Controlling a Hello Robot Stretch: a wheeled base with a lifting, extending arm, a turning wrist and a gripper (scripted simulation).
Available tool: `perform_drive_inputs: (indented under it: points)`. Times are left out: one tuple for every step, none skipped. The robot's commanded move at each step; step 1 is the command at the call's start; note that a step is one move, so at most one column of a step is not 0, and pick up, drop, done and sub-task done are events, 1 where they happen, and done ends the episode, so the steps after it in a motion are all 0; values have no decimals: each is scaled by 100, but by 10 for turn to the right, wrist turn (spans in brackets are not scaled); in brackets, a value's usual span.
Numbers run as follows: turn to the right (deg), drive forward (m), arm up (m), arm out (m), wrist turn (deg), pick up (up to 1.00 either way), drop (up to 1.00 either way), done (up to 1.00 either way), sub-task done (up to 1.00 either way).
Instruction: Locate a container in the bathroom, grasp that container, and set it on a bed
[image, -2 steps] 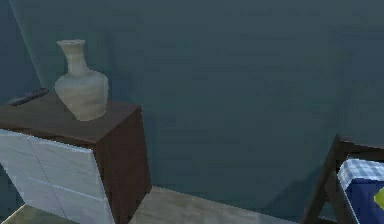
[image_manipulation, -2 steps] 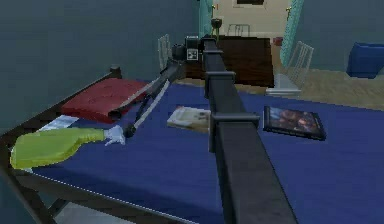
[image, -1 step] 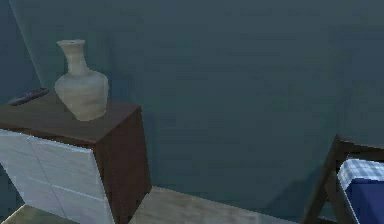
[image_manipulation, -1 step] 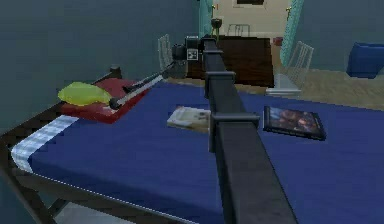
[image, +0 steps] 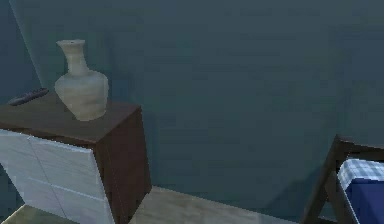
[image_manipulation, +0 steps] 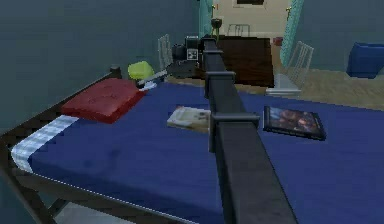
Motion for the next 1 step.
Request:
perform_drive_inputs:
  points:
    - [0, 0, 0, 0, 450, 0, 0, 0, 0]
